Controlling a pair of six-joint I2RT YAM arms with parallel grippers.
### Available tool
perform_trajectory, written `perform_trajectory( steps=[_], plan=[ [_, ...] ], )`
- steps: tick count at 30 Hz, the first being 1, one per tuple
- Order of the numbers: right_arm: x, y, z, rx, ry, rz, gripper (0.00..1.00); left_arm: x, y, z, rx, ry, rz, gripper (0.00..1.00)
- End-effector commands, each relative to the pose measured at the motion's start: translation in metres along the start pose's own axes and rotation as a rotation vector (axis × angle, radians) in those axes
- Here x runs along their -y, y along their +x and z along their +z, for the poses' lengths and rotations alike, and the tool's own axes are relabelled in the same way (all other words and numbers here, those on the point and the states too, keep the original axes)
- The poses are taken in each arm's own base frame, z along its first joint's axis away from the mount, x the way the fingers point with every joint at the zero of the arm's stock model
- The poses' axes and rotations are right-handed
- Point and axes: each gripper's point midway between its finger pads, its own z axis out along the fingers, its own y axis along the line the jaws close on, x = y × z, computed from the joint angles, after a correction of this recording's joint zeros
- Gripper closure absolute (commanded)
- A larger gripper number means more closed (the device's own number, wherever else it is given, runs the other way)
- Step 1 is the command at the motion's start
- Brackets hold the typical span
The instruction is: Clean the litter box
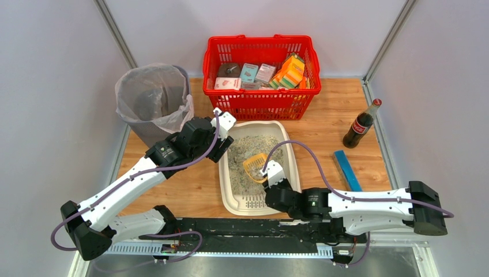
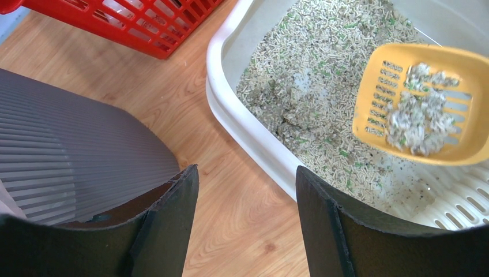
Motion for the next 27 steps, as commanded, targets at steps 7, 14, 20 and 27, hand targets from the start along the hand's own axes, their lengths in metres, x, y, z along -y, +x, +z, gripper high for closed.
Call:
perform_trajectory(
  steps=[7,14,20,27],
  plan=[
    [-0.007,-0.022,-0.016,0.093,-0.075,0.054,1.00,-0.002,-0.014,-0.005,0.060,-0.002,-0.024,0.30],
    [0.031,-0.032,-0.023,0.156,0.086,0.092,1.00,-0.002,-0.019,-0.012,0.106,0.001,-0.021,0.30],
    [0.014,-0.023,-0.017,0.092,0.033,0.039,1.00,-0.003,-0.029,-0.022,0.154,0.005,-0.018,0.30],
    [-0.019,-0.046,-0.020,0.231,-0.174,0.146,1.00,-0.056,-0.058,-0.059,0.220,-0.160,-0.097,0.25]
  ],
)
